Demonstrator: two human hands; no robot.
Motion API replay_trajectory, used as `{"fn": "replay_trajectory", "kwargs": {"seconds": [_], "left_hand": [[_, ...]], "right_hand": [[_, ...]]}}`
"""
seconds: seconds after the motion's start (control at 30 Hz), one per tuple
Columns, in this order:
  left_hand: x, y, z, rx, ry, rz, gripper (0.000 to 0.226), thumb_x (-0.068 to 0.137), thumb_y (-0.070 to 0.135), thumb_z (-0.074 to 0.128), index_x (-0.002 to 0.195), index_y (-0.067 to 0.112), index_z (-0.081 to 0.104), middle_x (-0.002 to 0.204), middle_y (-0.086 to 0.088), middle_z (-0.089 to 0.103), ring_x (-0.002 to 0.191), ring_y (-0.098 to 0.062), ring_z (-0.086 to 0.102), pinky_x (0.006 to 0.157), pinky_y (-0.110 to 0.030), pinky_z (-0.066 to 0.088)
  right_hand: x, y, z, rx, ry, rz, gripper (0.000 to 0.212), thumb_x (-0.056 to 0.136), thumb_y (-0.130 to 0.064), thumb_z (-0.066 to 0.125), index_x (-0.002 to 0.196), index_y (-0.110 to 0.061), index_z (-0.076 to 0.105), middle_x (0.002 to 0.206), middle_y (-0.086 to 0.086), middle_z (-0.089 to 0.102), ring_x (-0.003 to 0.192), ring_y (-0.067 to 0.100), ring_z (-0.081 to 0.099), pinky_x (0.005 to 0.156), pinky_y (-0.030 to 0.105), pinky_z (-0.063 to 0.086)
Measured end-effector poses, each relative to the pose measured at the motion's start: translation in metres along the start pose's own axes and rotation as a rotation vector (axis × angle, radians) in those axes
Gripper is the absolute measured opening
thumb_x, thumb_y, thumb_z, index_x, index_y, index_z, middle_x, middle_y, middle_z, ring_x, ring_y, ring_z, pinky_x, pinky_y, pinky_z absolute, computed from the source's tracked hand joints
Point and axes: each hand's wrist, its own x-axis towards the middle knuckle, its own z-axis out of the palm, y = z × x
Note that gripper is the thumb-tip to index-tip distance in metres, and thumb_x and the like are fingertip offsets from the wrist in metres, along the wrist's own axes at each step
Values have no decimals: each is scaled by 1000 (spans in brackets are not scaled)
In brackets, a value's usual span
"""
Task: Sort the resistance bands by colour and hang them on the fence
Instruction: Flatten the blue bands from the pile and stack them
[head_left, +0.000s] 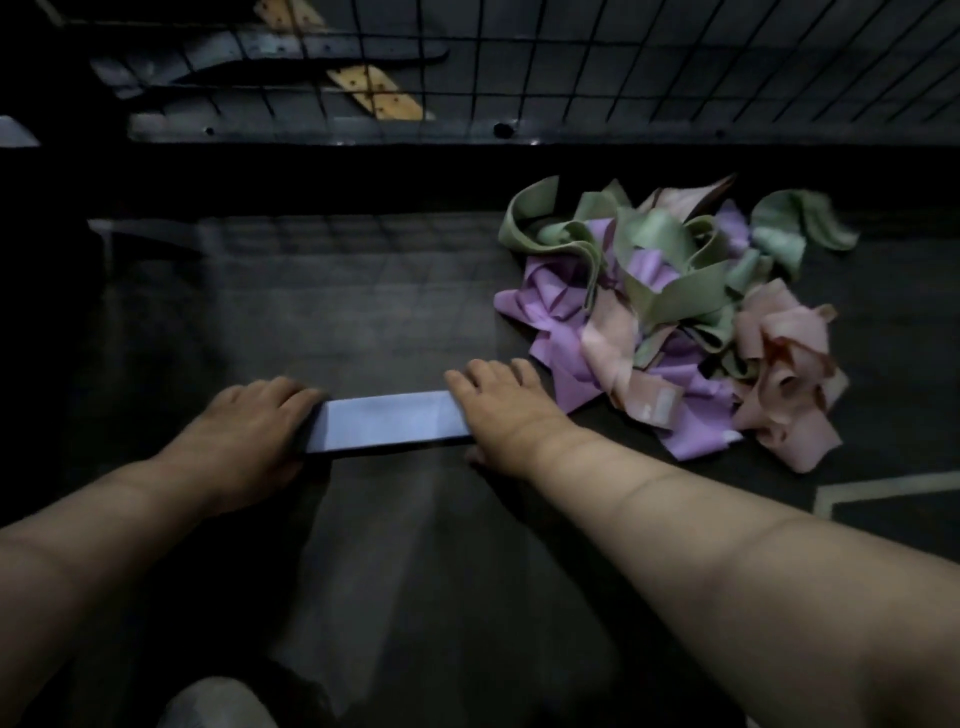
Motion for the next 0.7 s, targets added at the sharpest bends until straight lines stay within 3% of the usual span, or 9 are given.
{"fn": "replay_trajectory", "kwargs": {"seconds": [0.03,0.1,0.2,0.27,0.33,0.47,0.53,0.63,0.7], "left_hand": [[-1,3,-1,8,15,-5,86,58,60,68,131,15,56,118,-10,58,103,-34,61,88,-46,49],[4,15,-13,28,81,-21,90,63,69,50,132,12,56,125,-15,58,110,-36,59,93,-50,44],[32,52,-54,7,100,-20,78,74,56,51,136,10,56,134,-19,55,121,-38,55,102,-53,37],[55,80,-86,32,88,21,68,85,47,56,145,17,46,145,-12,46,131,-34,46,109,-48,28],[80,107,-113,106,49,91,63,93,47,51,149,25,35,150,-5,38,136,-26,39,112,-42,22],[124,167,-148,147,-46,217,61,92,48,50,146,27,30,144,-5,39,130,-27,46,107,-42,32],[143,199,-151,0,-138,213,77,88,49,60,151,28,21,148,-8,33,131,-32,45,107,-42,37],[165,235,-138,-199,-179,180,119,75,54,76,156,29,-7,156,-13,14,139,-37,34,111,-42,36],[174,252,-123,-299,-166,161,140,64,55,84,152,34,-23,157,-20,1,146,-39,16,116,-46,29]], "right_hand": [[-8,6,-5,-20,-27,-11,84,88,-41,65,154,-18,17,157,16,16,145,33,17,117,51,14],[-30,30,-18,-72,-64,-72,77,93,-44,58,154,-19,18,161,19,5,149,35,8,118,52,11],[-72,88,-39,-158,-189,-135,62,97,-39,51,151,-19,25,160,19,6,147,35,14,116,51,19],[-94,129,-47,-119,-284,-15,70,94,-43,57,151,-22,23,160,18,4,147,36,15,116,51,24],[-99,164,-54,-28,-228,178,77,89,-46,62,151,-31,20,160,20,-5,148,38,7,116,56,23],[-69,200,-56,320,-60,523,120,68,-58,80,153,-45,-4,154,19,-37,148,45,-8,116,62,19],[-57,204,-39,445,-43,598,125,69,-52,82,153,-40,-10,156,21,-30,148,46,6,118,54,19],[-54,199,-7,480,87,519,76,87,-26,66,147,-33,19,150,18,16,132,44,38,110,50,34],[-71,197,3,540,215,435,45,97,-26,53,139,-31,36,132,11,35,119,34,48,100,41,41]]}}
